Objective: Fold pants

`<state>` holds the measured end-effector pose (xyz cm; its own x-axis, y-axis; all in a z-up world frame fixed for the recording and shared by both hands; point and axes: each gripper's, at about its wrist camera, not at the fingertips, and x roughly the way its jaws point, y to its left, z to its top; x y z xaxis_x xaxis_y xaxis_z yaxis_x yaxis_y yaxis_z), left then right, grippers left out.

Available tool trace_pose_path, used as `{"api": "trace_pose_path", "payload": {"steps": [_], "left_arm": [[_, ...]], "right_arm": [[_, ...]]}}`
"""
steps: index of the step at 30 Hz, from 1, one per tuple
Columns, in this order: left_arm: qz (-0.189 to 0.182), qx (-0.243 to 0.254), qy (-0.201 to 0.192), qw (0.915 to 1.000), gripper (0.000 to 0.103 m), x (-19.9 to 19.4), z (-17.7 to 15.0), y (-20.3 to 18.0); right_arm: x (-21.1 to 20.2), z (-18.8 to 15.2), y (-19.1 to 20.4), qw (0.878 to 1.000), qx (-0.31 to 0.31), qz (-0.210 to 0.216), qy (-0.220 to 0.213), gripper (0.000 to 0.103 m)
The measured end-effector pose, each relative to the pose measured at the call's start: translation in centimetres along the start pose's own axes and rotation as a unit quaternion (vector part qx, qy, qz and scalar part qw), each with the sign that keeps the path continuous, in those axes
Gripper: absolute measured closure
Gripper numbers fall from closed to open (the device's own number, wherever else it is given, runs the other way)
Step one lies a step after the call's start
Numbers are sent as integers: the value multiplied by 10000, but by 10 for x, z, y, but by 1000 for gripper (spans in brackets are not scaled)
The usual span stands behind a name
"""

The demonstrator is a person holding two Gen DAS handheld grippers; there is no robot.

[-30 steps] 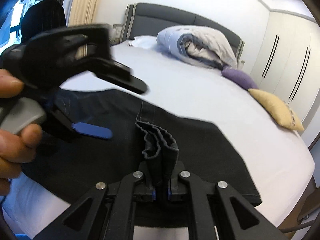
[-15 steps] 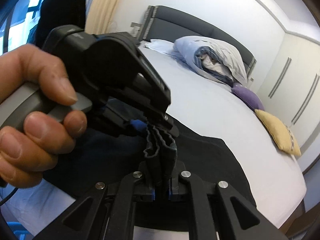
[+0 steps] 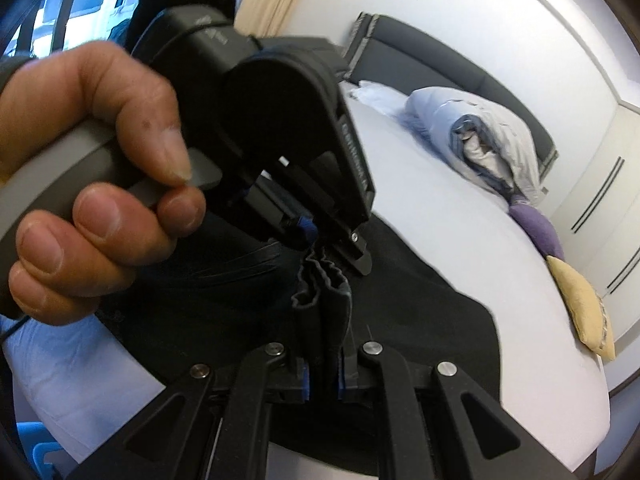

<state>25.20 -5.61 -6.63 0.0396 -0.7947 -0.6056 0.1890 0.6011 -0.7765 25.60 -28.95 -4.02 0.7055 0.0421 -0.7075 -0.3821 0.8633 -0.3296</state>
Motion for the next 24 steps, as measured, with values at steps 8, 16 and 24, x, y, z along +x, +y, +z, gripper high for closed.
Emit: {"api": "trace_pose_path", "payload": {"steps": [8, 16, 24], "left_arm": [[218, -159, -43, 9996, 97, 8, 4, 32], [457, -107, -89, 9989, 94, 18, 3, 32], [938, -232, -478, 9942, 91, -18, -16, 30]], "right_arm": [[25, 5, 12, 9993, -119, 210, 271, 93], [39, -2, -6, 9982, 118, 509, 305, 84], [18, -13, -84, 9722, 1290, 1906, 423, 35]]}}
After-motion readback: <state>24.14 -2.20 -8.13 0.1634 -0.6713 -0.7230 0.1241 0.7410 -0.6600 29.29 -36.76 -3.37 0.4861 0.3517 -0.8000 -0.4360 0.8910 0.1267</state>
